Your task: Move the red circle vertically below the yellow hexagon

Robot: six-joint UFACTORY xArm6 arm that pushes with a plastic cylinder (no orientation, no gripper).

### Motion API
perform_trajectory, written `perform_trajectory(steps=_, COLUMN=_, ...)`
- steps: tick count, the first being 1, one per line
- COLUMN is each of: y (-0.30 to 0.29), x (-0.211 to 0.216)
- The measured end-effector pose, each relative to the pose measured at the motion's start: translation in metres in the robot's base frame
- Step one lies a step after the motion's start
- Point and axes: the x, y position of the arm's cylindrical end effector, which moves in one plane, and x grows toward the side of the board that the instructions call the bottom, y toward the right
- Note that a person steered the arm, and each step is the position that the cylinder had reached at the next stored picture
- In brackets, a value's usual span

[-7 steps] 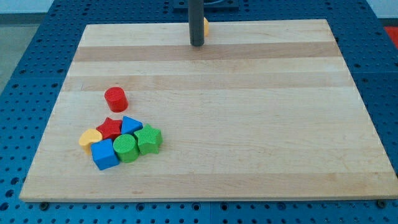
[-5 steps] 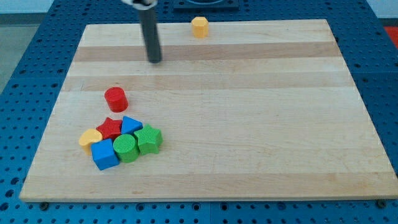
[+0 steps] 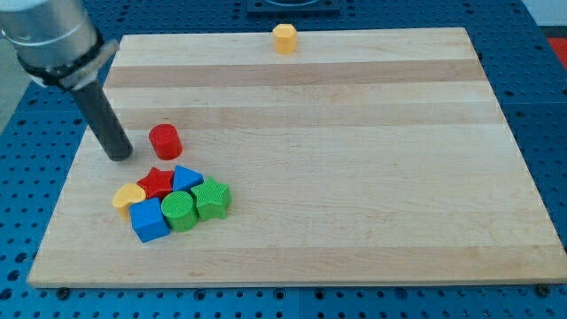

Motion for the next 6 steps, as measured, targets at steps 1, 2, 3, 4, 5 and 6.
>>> perform_trajectory(steps=1, y=0.038, x=0.006)
perform_trajectory(steps=2, y=0.068, x=-0.001)
perform_trajectory(steps=3, y=0.075, x=-0.020)
perform_trajectory(steps=4, y=0.066, x=-0.039)
perform_trajectory(steps=5, y=0.047, x=-0.062)
perform_trajectory(steps=6, y=0.016, x=-0.088)
